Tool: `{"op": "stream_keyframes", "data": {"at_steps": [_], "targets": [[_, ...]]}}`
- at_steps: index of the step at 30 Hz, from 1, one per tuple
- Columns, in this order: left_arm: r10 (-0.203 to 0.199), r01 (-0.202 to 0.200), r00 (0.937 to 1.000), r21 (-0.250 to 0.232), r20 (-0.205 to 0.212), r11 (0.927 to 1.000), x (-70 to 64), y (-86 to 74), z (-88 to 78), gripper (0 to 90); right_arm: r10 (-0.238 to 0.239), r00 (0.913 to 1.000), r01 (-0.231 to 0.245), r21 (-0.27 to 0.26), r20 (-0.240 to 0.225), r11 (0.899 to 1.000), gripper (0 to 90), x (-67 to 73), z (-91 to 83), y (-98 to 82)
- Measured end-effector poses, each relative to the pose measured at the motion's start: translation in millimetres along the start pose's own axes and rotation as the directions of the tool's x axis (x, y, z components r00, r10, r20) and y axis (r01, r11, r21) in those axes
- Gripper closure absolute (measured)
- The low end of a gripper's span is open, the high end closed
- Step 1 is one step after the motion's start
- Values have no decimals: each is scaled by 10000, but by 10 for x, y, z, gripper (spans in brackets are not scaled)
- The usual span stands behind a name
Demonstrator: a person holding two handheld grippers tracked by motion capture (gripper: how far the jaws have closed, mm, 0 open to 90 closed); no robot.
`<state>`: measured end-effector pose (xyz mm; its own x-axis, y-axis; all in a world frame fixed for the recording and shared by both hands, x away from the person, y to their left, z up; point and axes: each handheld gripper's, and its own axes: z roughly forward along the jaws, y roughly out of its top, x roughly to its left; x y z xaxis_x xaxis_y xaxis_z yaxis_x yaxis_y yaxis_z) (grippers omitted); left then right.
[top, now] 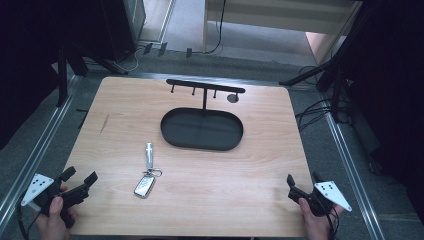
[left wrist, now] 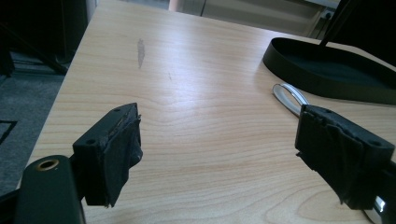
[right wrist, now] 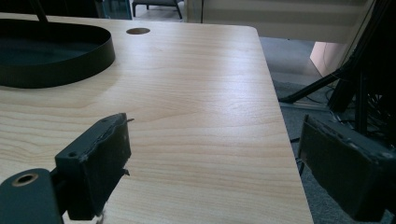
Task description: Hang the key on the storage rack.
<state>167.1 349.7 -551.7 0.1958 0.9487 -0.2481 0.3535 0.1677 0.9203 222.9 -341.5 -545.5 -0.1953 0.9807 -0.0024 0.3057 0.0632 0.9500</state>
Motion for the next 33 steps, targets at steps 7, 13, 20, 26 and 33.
{"op": "stream_keyframes", "data": {"at_steps": [7,13,20,26,33], "targets": [[524,-513,9972,219,-530,9984,-111,79,50,234,-20,10000,20,10,11,10000,96,2,-1,0],[679,-685,9976,762,108,9947,-331,245,94,243,-36,10000,36,23,41,10000,96,5,0,1],[1475,-1660,9841,2158,992,9622,-792,365,241,245,-54,10000,54,65,58,10000,96,9,3,2],[1542,-1909,9767,2769,1491,9417,-1021,495,369,266,-22,10000,22,58,55,10000,96,8,2,2],[1326,-1700,9843,4239,1165,8896,-1186,571,679,330,-41,10000,41,44,57,10000,96,6,2,2]]}}
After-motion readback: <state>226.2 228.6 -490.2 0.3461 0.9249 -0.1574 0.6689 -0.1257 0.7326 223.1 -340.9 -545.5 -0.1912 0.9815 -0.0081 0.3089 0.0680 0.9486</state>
